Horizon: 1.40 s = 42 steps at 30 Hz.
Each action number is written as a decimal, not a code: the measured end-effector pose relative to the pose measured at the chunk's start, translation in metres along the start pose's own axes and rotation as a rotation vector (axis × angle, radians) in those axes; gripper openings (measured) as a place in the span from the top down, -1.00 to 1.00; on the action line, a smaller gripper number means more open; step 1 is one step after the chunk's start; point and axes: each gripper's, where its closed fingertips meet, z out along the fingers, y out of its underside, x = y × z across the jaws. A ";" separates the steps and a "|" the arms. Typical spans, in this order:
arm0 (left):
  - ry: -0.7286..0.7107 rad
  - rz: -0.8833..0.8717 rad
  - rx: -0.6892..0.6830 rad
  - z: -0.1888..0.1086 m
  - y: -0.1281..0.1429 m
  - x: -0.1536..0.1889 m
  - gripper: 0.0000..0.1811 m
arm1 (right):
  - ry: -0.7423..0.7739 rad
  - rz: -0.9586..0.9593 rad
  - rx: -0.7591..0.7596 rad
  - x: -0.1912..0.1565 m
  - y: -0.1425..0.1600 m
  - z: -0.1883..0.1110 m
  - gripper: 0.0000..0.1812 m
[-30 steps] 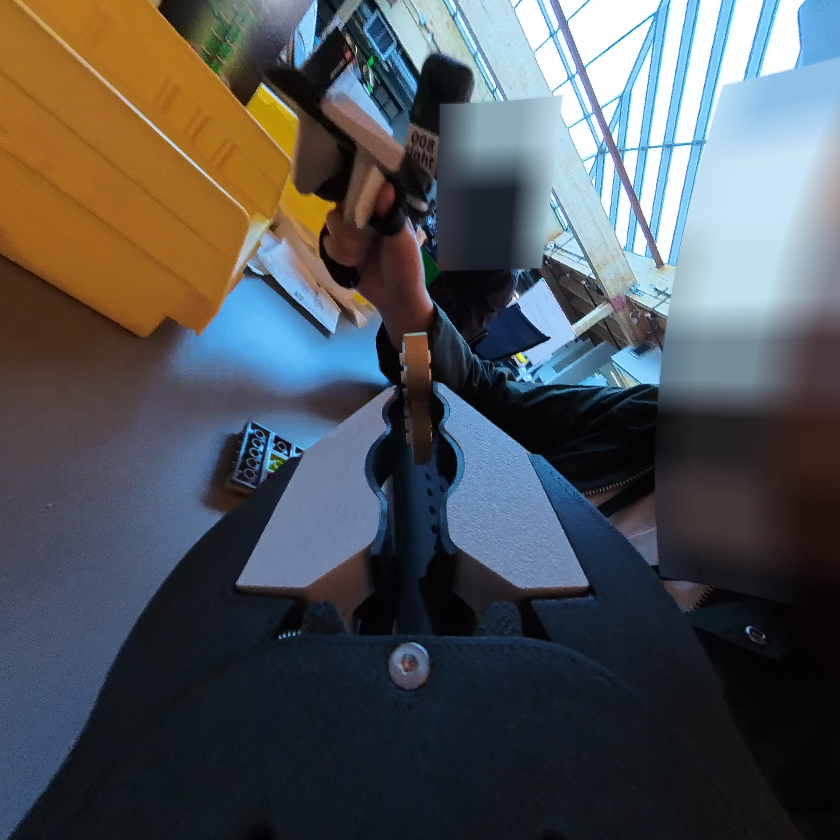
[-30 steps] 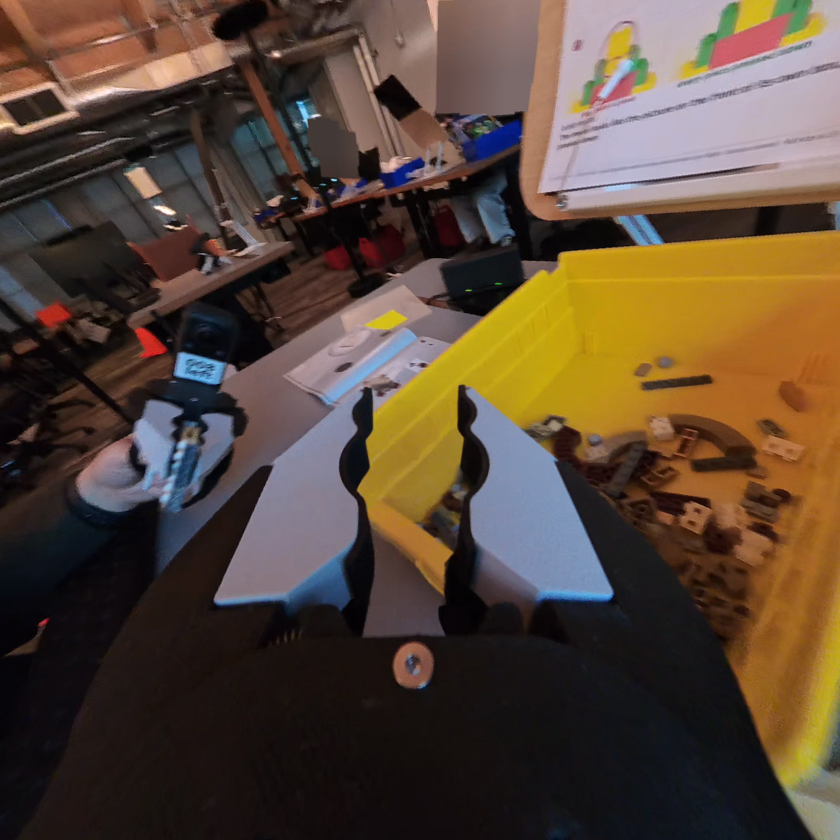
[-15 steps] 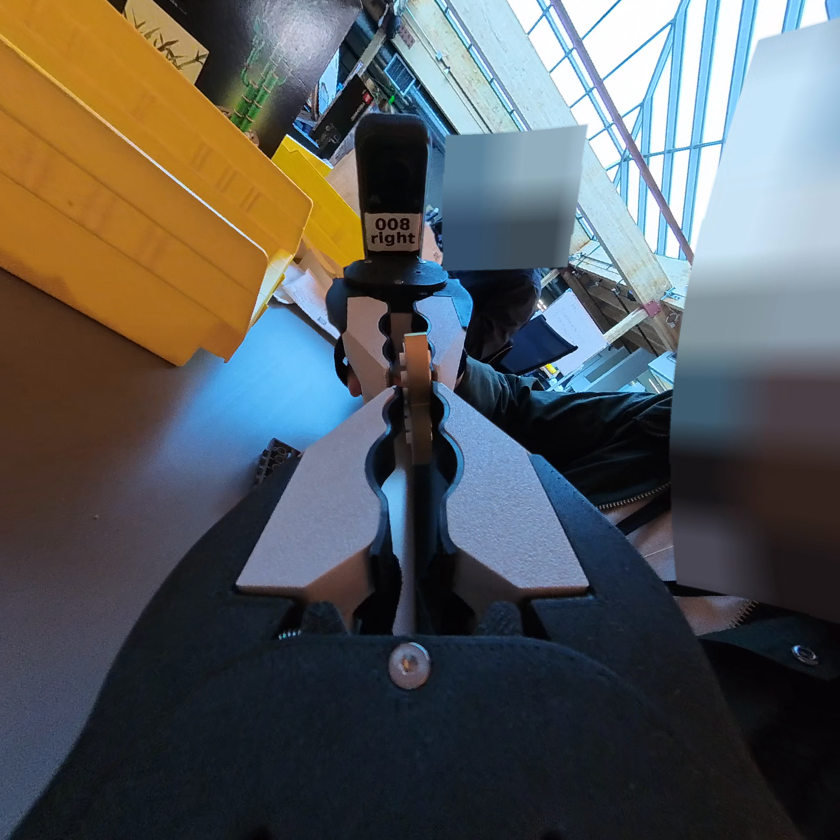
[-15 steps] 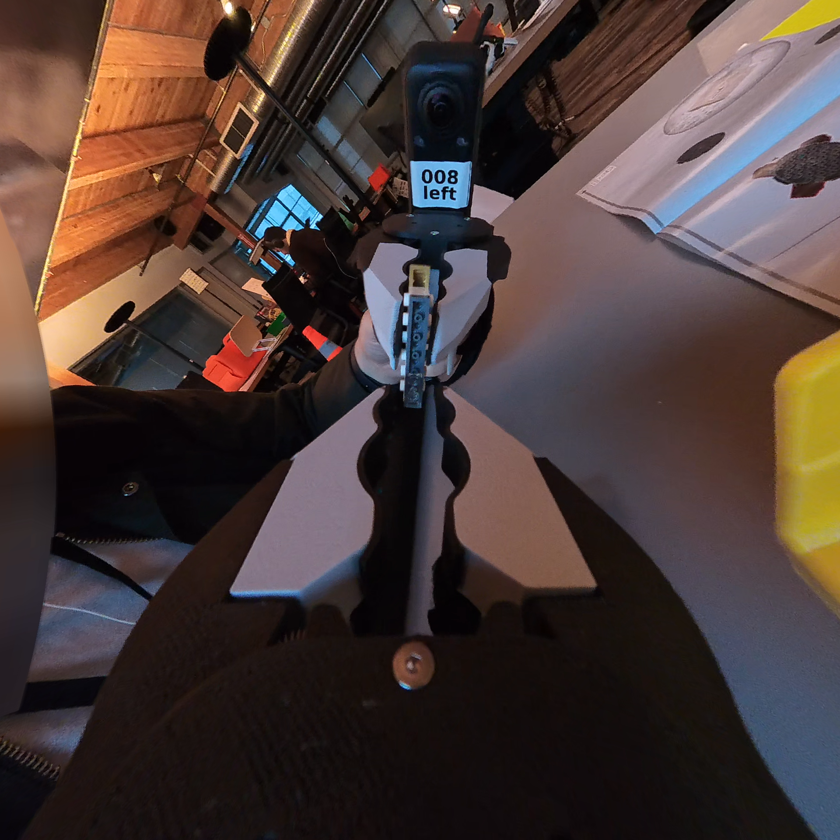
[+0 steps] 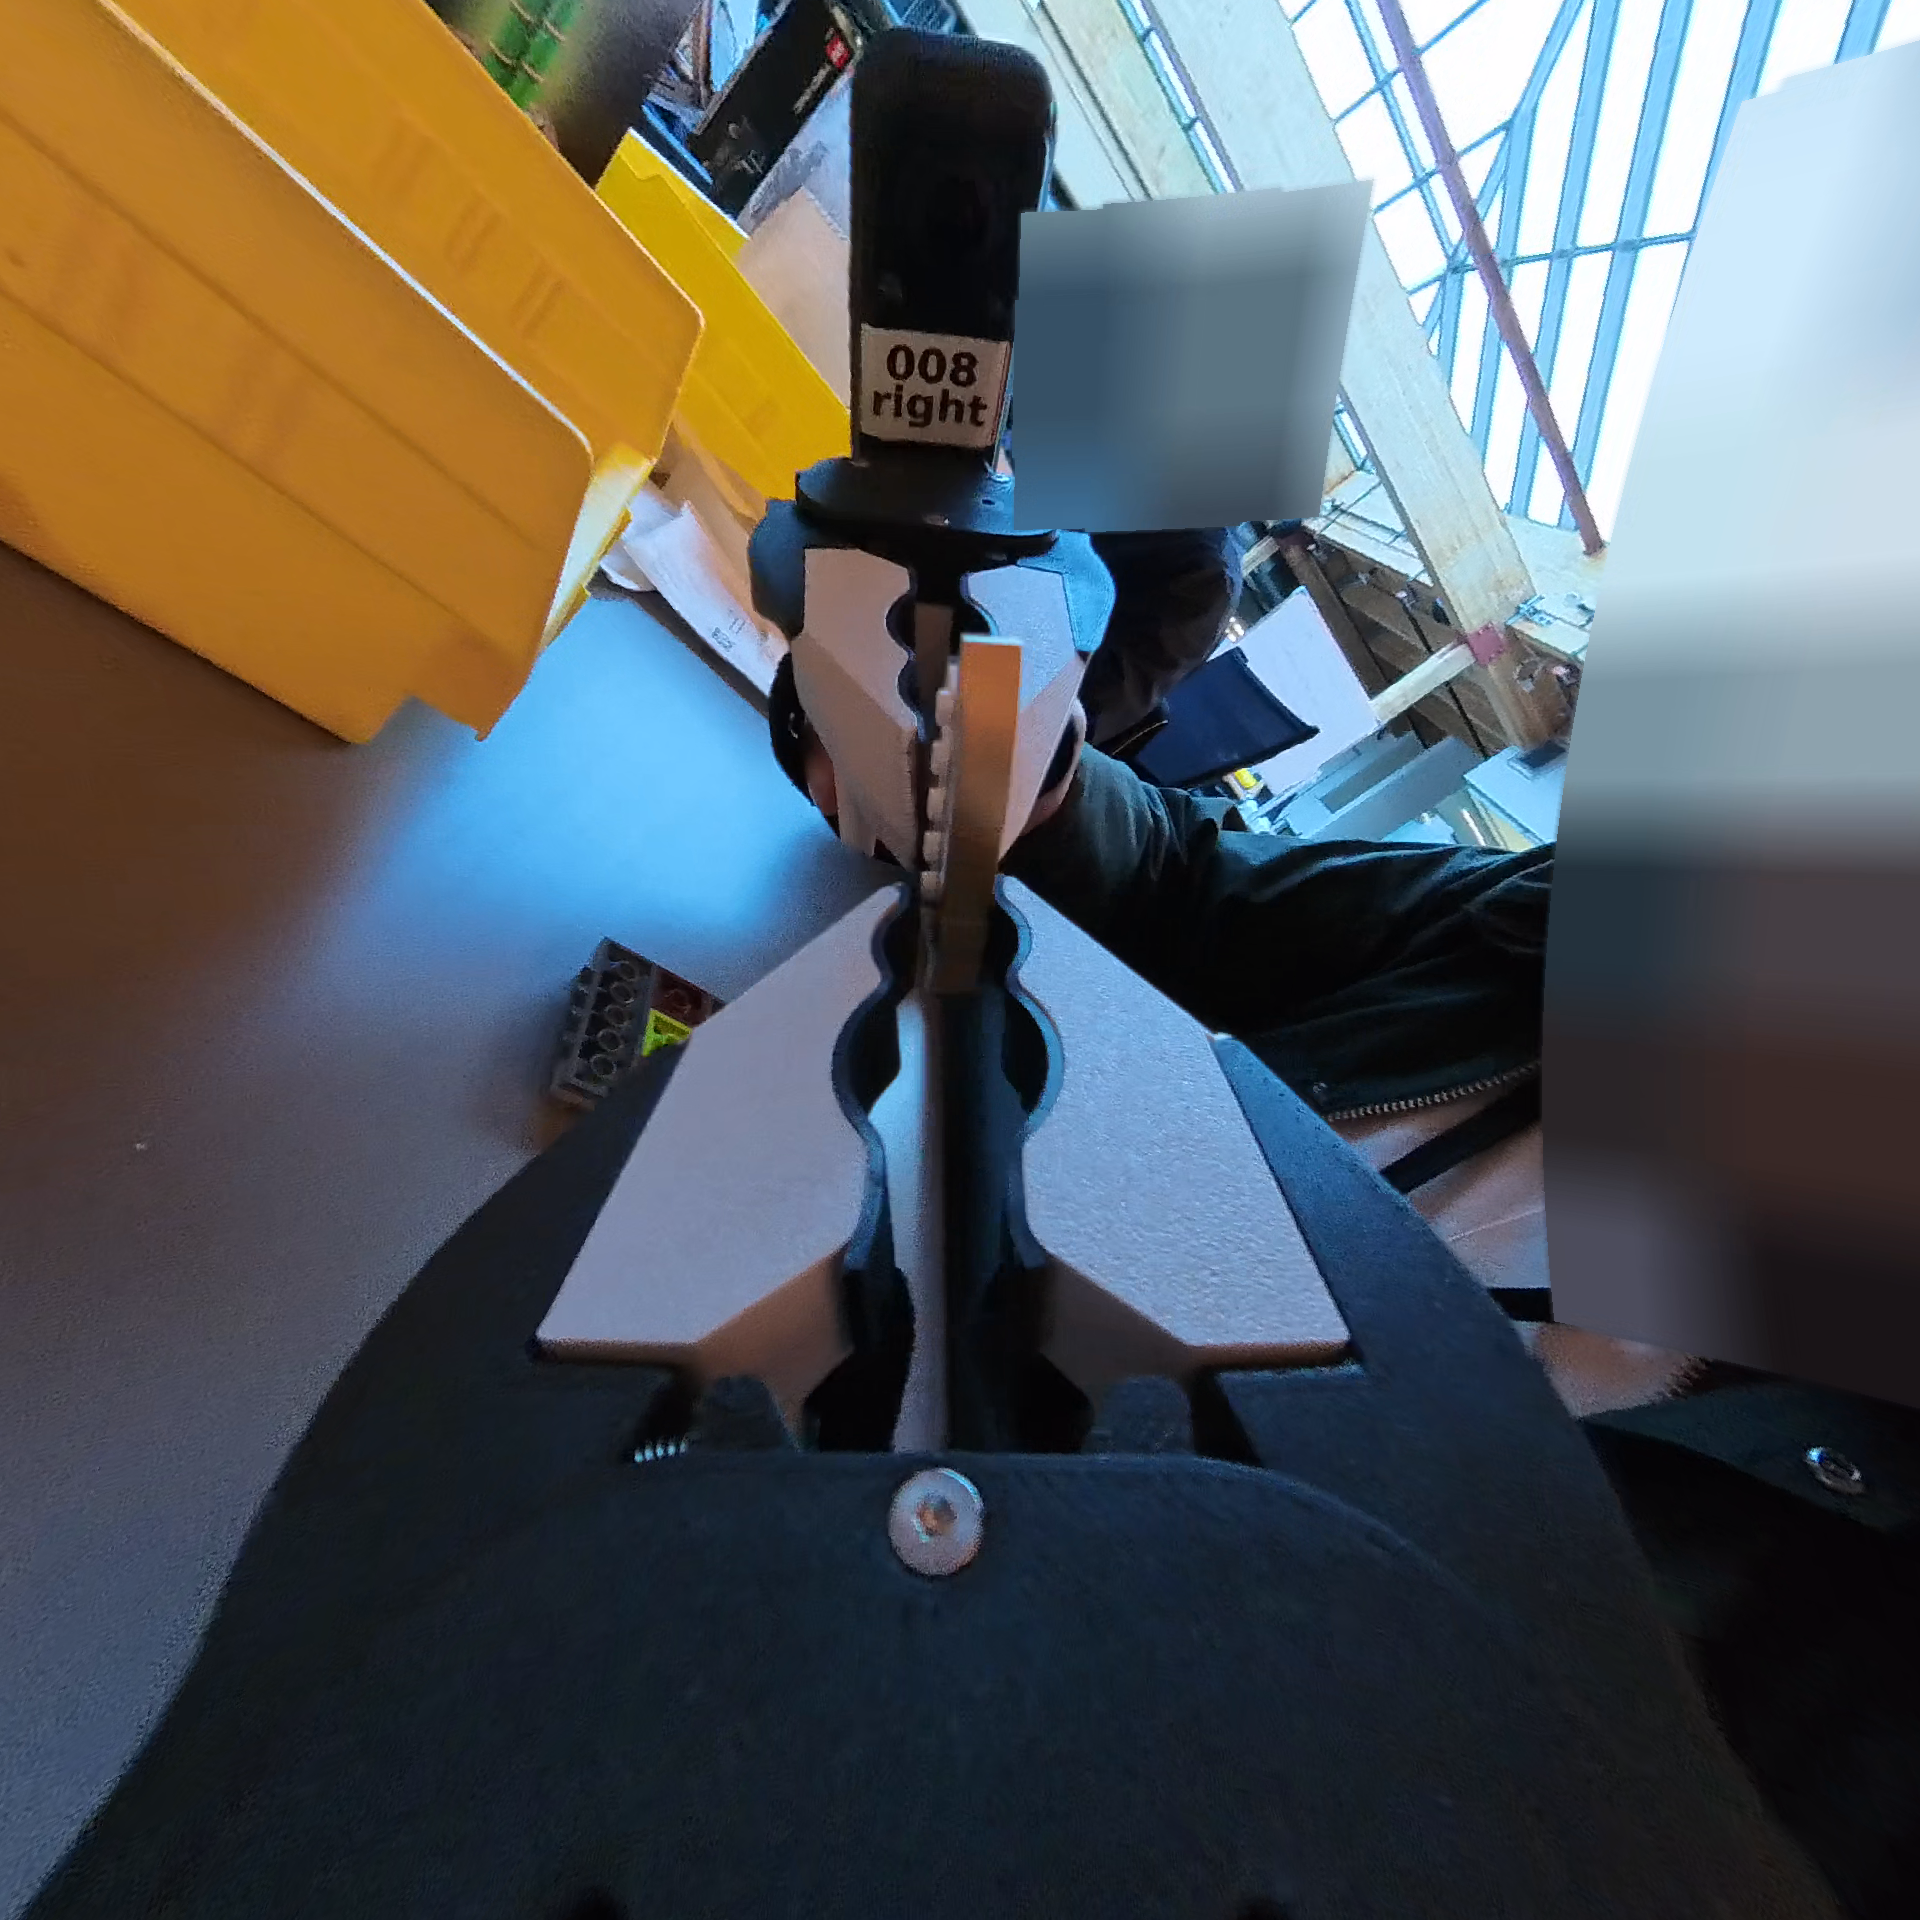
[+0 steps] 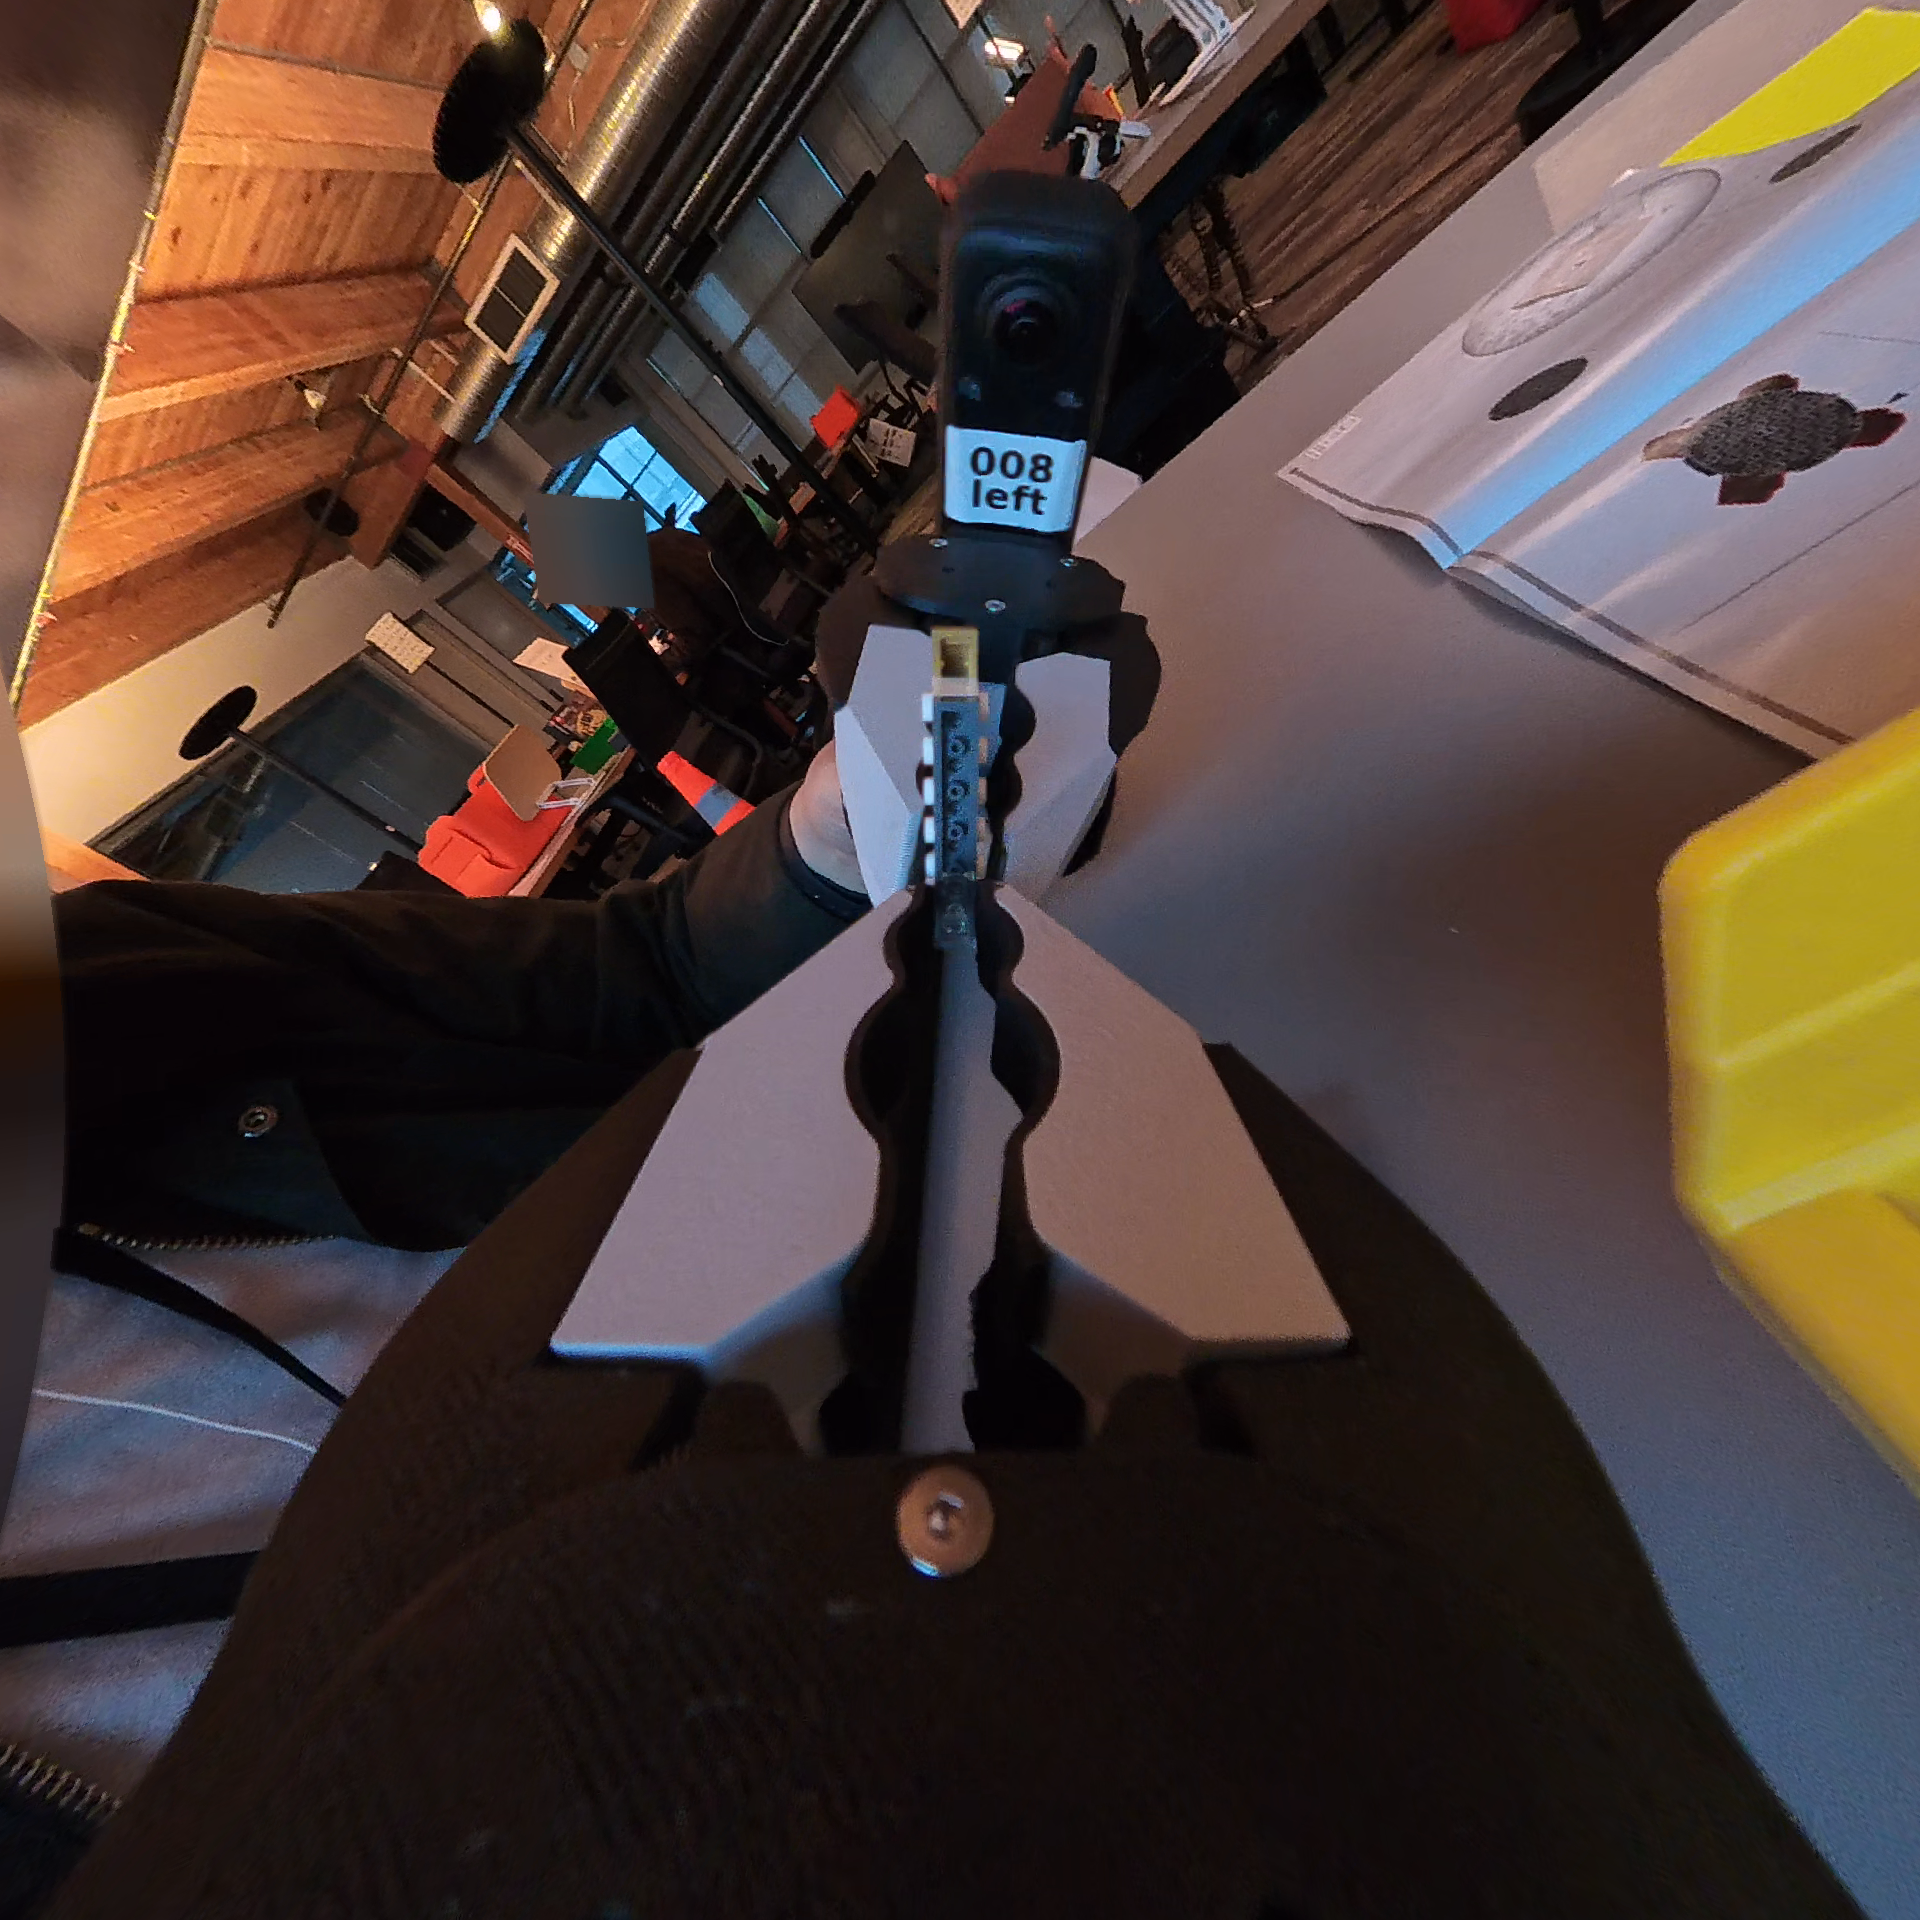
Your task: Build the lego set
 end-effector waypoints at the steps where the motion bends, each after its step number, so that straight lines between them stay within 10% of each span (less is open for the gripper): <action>1: -0.005 0.002 0.001 -0.001 0.000 -0.001 0.88 | 0.004 0.004 0.001 0.001 0.000 0.000 0.95; 15: 0.185 -0.013 0.019 0.000 -0.003 0.030 0.89 | -0.223 0.115 0.032 -0.026 -0.006 -0.001 0.95; 42: -0.070 0.073 -0.003 -0.005 -0.002 -0.001 0.89 | -0.001 0.011 -0.054 0.003 0.012 0.003 0.88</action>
